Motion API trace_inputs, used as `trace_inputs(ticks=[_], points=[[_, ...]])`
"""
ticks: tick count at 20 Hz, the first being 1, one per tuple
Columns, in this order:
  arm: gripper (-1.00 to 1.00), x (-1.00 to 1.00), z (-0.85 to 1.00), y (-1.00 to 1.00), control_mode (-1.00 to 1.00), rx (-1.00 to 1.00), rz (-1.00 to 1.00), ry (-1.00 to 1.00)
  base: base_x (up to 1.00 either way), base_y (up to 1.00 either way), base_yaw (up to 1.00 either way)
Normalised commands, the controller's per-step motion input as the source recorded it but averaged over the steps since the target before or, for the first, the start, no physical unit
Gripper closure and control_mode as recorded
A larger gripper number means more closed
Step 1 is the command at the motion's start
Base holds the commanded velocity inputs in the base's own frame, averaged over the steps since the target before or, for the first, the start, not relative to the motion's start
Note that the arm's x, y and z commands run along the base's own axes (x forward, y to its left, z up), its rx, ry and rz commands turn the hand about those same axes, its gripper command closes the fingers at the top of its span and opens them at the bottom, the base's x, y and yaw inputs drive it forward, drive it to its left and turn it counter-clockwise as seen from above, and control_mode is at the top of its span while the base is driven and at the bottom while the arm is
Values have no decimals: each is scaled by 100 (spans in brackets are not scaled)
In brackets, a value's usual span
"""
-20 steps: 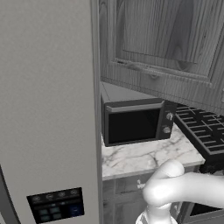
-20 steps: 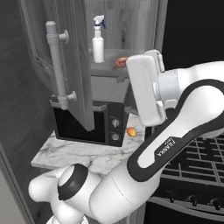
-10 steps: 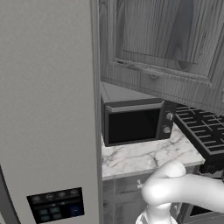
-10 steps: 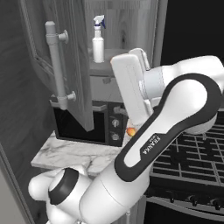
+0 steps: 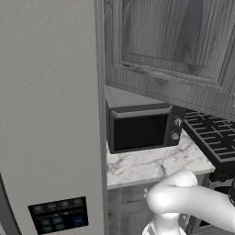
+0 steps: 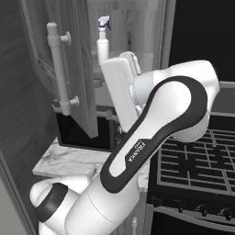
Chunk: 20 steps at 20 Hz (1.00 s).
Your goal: Pick the spray and bar soap from the cabinet and place them on the counter.
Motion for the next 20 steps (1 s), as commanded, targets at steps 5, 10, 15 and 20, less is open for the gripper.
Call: trace_inputs(ticks=[5,10,15,20], points=[[-100,0,0,24,-100,8,0,3,0,0,0],[-100,-1,-1,30,-100,7,0,3,0,0,0],[-100,-6,-3,36,-100,6,1,3,0,0,0],[-100,-6,-4,39,-100,5,0,3,0,0,0]])
